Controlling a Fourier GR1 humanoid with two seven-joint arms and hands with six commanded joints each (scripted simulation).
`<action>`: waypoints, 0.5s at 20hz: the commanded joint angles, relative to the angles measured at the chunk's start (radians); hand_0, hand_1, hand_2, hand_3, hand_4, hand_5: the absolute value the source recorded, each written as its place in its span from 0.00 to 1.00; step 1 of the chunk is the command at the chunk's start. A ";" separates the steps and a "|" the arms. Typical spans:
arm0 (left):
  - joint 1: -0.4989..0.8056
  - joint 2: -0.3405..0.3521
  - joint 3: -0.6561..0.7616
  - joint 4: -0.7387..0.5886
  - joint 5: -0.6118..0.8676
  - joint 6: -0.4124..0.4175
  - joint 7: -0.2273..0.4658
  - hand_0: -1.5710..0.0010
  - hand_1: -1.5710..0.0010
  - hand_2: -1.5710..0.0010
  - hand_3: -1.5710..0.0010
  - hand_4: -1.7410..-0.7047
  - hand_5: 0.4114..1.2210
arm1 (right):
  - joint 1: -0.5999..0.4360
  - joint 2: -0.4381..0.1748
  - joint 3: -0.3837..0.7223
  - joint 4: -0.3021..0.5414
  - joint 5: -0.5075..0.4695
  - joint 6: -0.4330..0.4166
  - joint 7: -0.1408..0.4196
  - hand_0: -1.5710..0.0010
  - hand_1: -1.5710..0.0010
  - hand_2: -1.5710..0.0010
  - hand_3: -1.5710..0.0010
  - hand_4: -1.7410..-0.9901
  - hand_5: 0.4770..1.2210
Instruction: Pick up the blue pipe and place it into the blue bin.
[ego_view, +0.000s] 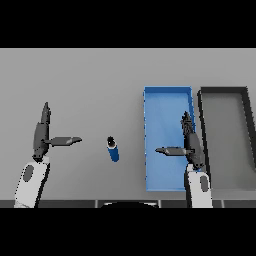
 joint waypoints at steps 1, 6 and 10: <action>0.001 -0.001 -0.001 -0.002 -0.001 0.001 -0.005 1.00 1.00 1.00 1.00 0.75 0.23 | 0.002 -0.001 -0.001 -0.001 -0.001 0.000 -0.001 1.00 1.00 1.00 1.00 0.71 0.16; 0.020 -0.012 -0.014 -0.018 -0.011 0.011 -0.014 1.00 1.00 1.00 1.00 0.75 0.23 | 0.016 -0.019 -0.009 -0.023 -0.013 0.009 -0.001 1.00 1.00 1.00 1.00 0.71 0.16; 0.012 0.163 -0.075 -0.003 -0.009 -0.277 -0.112 1.00 1.00 1.00 1.00 0.74 0.23 | 0.065 -0.151 0.094 -0.097 0.171 0.056 -0.089 1.00 1.00 1.00 1.00 0.73 0.15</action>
